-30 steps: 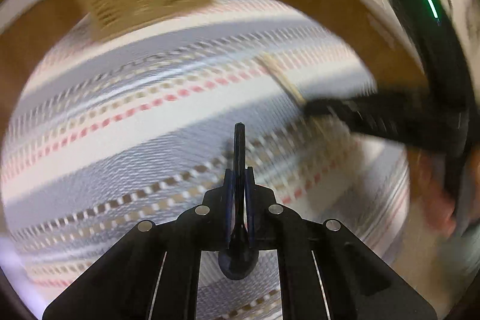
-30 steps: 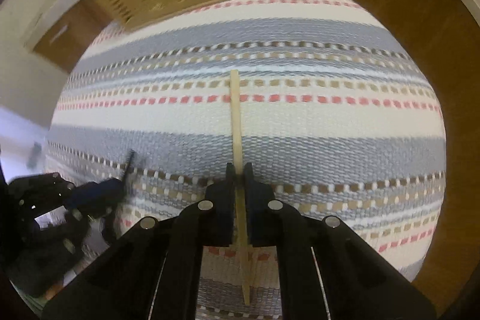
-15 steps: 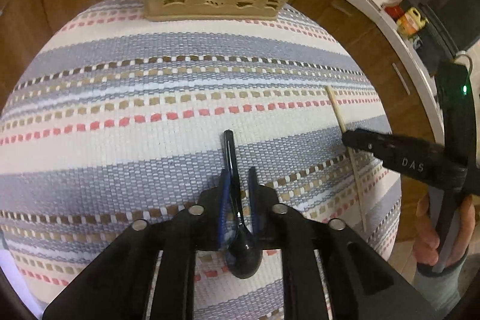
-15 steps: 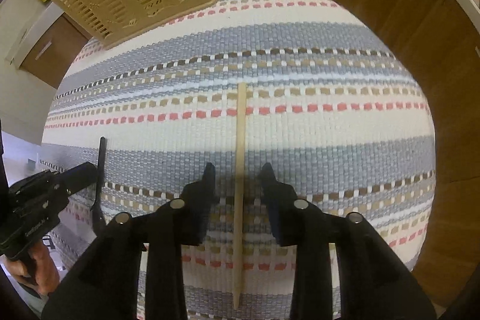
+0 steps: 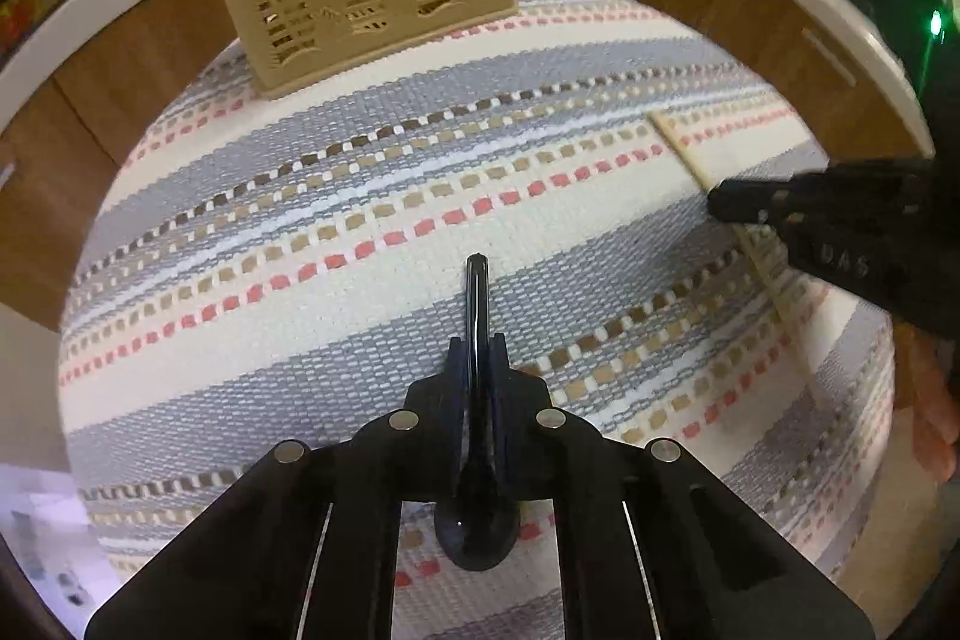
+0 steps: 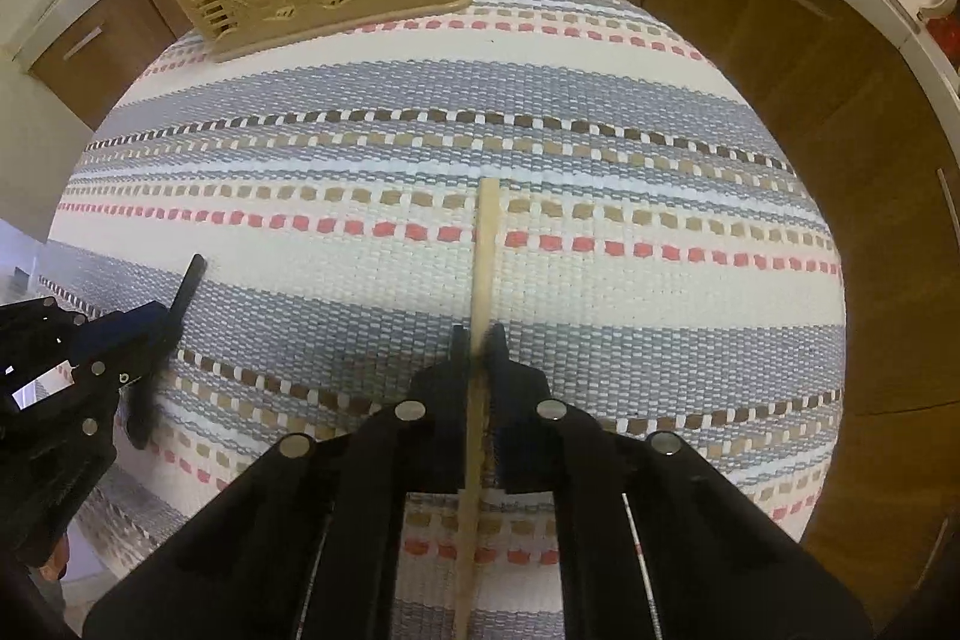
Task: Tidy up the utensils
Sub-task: 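Carry the black spoon and chopstick over the basket with both grippers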
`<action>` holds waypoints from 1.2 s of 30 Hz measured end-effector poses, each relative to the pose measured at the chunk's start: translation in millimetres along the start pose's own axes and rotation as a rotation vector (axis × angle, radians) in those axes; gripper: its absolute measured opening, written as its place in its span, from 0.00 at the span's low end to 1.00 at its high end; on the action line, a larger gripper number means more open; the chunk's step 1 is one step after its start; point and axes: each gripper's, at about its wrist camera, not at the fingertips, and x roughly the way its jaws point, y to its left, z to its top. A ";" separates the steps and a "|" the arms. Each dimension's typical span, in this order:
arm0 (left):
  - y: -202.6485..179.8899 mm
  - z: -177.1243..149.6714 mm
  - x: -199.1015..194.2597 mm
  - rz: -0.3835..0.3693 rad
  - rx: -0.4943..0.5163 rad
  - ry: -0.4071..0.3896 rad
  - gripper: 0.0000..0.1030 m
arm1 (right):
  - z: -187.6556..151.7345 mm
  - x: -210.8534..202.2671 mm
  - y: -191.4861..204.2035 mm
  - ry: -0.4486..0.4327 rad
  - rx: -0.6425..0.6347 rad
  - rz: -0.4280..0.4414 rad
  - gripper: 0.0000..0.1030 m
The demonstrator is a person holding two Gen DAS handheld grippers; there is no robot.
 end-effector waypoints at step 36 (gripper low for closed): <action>91.3 151.6 -155.2 -0.164 -0.174 -0.860 0.05 | 165.3 -182.8 -13.4 -1.004 0.097 0.104 0.04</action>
